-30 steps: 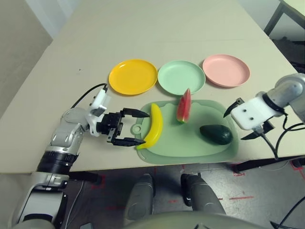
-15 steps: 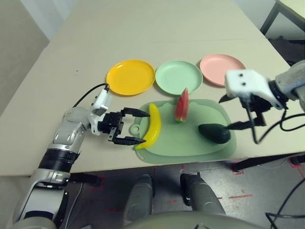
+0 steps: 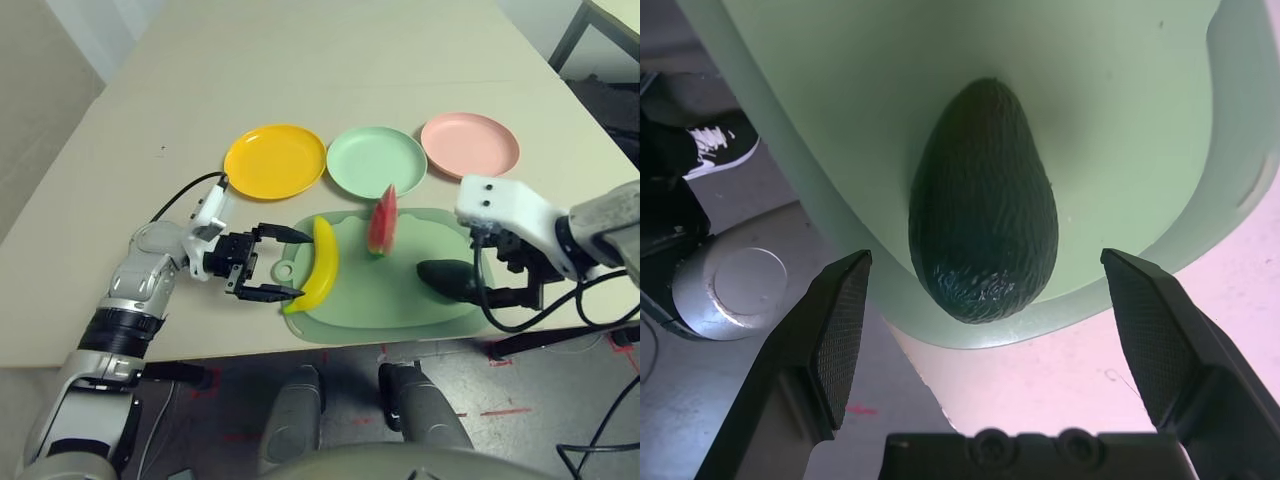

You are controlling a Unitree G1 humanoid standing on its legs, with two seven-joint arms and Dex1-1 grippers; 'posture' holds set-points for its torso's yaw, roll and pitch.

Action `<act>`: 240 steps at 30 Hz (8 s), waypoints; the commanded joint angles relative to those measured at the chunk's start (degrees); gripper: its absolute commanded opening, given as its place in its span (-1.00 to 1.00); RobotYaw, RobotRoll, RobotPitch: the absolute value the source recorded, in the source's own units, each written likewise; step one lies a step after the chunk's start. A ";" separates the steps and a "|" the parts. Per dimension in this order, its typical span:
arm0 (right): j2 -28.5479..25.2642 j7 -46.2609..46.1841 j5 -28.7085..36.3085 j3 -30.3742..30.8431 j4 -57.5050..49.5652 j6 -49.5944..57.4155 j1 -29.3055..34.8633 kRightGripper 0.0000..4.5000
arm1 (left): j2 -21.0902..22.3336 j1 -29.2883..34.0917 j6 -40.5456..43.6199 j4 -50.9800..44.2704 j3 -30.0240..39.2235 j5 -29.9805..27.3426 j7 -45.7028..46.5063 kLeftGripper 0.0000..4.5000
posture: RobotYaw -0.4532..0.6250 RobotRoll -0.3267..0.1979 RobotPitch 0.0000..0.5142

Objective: Place the fruits into color-matched plates.

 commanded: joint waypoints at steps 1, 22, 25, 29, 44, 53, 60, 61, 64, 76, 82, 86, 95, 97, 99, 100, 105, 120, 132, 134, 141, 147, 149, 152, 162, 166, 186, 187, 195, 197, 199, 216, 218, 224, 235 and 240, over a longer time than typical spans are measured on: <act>0.80 -2.62 2.10 1.49 0.34 0.87 -0.27 1.00 | 0.41 -0.32 0.37 -0.45 -0.37 1.36 -0.24 0.99 | -0.15 0.25 -0.32; 2.15 -8.27 2.98 7.67 6.07 -4.29 -0.05 1.00 | 0.86 -0.42 1.15 -1.24 0.61 1.92 -0.24 0.99 | -0.14 0.25 -0.29; 1.97 -8.34 3.10 7.38 6.29 -4.87 0.45 0.87 | 0.92 -0.22 1.19 -1.48 0.60 1.83 -0.24 1.00 | -0.14 0.25 -0.29; 1.72 -8.41 3.32 6.90 6.43 -5.31 0.92 0.41 | 0.81 -0.07 1.16 -1.53 0.47 1.87 -0.24 1.00 | -0.15 0.25 -0.29; 1.09 -8.28 3.83 6.38 6.79 -6.45 0.59 0.38 | 0.20 -0.52 0.31 -0.20 -0.03 2.06 -0.24 1.00 | -0.16 0.25 -0.34; 3.62 -6.46 4.00 5.30 13.07 -6.90 -8.46 0.38 | -1.08 -1.22 1.54 0.89 2.42 1.27 0.33 1.00 | -0.16 0.25 -0.35; 10.21 -7.79 -1.69 6.94 29.28 -15.13 -17.63 0.38 | -3.12 -2.85 6.25 0.44 5.28 1.57 7.53 1.00 | -0.16 0.25 -0.35; 12.07 -8.57 -3.88 7.42 33.95 -18.65 -18.98 0.38 | -3.43 -3.36 6.49 0.85 5.35 2.60 9.57 1.00 | -0.15 0.25 -0.36; 17.99 -9.71 -9.08 8.05 47.11 -27.79 -22.17 0.38 | -3.60 -3.99 6.77 1.11 4.51 6.08 13.89 1.00 | -0.14 0.25 -0.36; 41.92 -13.99 -21.85 3.91 93.14 -61.04 -30.83 0.38 | -3.70 -0.50 9.55 -5.32 4.57 7.98 19.06 1.00 | -0.06 0.25 -0.32; 46.07 -13.43 -25.23 1.98 102.50 -68.65 -32.62 0.72 | -2.26 0.33 9.28 -6.46 4.69 8.98 18.56 1.00 | -0.04 0.25 -0.33; 45.01 -12.12 -27.16 0.90 103.98 -71.21 -33.48 1.00 | -1.83 -0.25 8.70 -5.19 5.02 9.24 18.50 1.00 | -0.04 0.25 -0.34; 35.83 -1.40 -32.69 1.97 95.55 -80.91 -34.27 1.00 | -2.34 -2.57 6.46 -0.50 4.27 10.05 16.50 1.00 | -0.13 0.25 -0.35; 32.86 2.76 -33.76 2.78 90.99 -87.11 -33.79 1.00 | -2.43 -3.11 5.90 0.58 4.10 10.10 15.38 1.00 | -0.13 0.25 -0.36; 30.06 6.79 -34.34 3.44 86.02 -93.87 -32.66 1.00 | -2.48 -3.48 5.57 1.39 4.07 9.80 13.97 1.00 | -0.14 0.25 -0.36; 28.56 8.93 -34.30 3.71 82.93 -97.41 -31.70 1.00 | -2.47 -3.58 5.50 1.65 4.06 9.51 13.04 1.00 | -0.15 0.25 -0.36; 24.42 17.08 -32.02 3.83 69.22 -107.17 -25.91 1.00 | -2.07 -3.60 4.77 1.74 3.67 8.99 8.31 1.00 | -0.15 0.25 -0.38; 30.82 24.90 -31.69 7.69 69.15 -125.76 -25.49 1.00 | -0.79 -3.07 3.84 -0.52 4.18 9.08 3.51 1.00 | -0.11 0.25 -0.37; 37.00 17.80 -41.95 12.38 87.46 -138.25 -29.55 1.00 | -0.21 -1.36 4.07 -2.84 4.32 8.60 4.50 1.00 | -0.04 0.25 -0.33; 38.44 16.33 -43.32 12.83 89.74 -138.42 -30.19 1.00 | -0.25 -1.12 4.10 -3.12 4.28 8.56 4.67 1.00 | -0.04 0.25 -0.31; 41.08 12.79 -46.89 14.16 95.33 -139.71 -31.57 1.00 | -0.18 -0.26 4.21 -4.02 4.46 8.39 5.11 1.00 | -0.02 0.25 -0.28; 41.33 15.04 -46.18 14.42 96.19 -139.54 -30.41 1.00 | -0.04 0.42 4.16 -4.44 4.69 8.22 5.48 1.00 | -0.02 0.25 -0.26; 41.40 16.09 -45.27 13.98 95.65 -138.80 -29.89 0.94 | -0.07 0.51 4.07 -4.47 4.75 8.18 5.65 1.00 | -0.02 0.25 -0.26; 41.45 17.50 -43.85 13.42 94.81 -137.91 -29.29 0.68 | -0.31 0.28 3.31 -4.27 4.86 8.37 5.99 1.00 | -0.03 0.25 -0.26; 40.17 20.86 -40.87 12.61 91.90 -134.36 -27.78 -0.25 | -0.54 -0.23 3.17 -3.84 4.74 8.14 5.73 1.00 | -0.05 0.25 -0.24; 39.14 22.05 -39.81 12.36 90.89 -133.22 -27.62 -0.25 | -0.66 -0.25 3.20 -3.70 4.61 8.12 5.60 1.00 | -0.06 0.25 -0.23; 31.53 29.03 -29.99 10.57 78.69 -117.71 -27.50 -0.25 | -1.72 -2.32 1.46 -0.02 3.97 8.86 3.70 1.00 | -0.13 0.25 -0.28; 31.29 29.03 -29.75 10.80 78.24 -117.37 -27.42 -0.25 | -1.74 -2.39 1.41 0.06 3.97 8.88 3.65 1.00 | -0.13 0.25 -0.28; 30.76 29.03 -30.00 11.68 75.72 -114.30 -26.06 0.09 | -1.86 -2.78 0.97 0.40 3.91 9.12 3.43 1.00 | -0.12 0.25 -0.28; 31.48 28.83 -30.73 10.95 76.10 -113.84 -25.88 0.33 | -1.75 -2.63 1.04 0.20 3.98 9.06 3.44 1.00 | -0.12 0.25 -0.28; 32.22 27.94 -31.43 10.48 76.27 -112.87 -25.58 0.66 | -1.62 -2.47 1.16 -0.05 4.09 9.01 3.53 1.00 | -0.11 0.25 -0.29; 34.63 24.23 -36.12 10.68 77.90 -108.03 -22.68 0.98 | -1.28 -2.18 1.56 -0.78 4.28 8.86 3.81 1.00 | -0.10 0.25 -0.27; 34.86 23.87 -36.48 10.93 78.43 -109.82 -22.73 0.98 | -1.21 -2.15 1.70 -0.91 4.32 8.79 3.85 1.00 | -0.10 0.25 -0.26; 35.48 24.31 -36.53 11.78 79.53 -119.73 -22.93 0.98 | -1.16 -2.08 1.80 -1.01 4.36 8.81 3.94 1.00 | -0.10 0.25 -0.26; 35.99 25.73 -35.36 10.55 81.09 -122.53 -23.49 0.98 | -1.41 -1.49 1.63 -1.16 4.26 8.85 4.09 1.00 | -0.11 0.25 -0.27; 36.37 25.74 -35.38 10.03 81.36 -120.35 -23.59 0.98 | -1.52 -1.74 1.17 -0.57 4.31 8.90 3.93 1.00 | -0.11 0.25 -0.27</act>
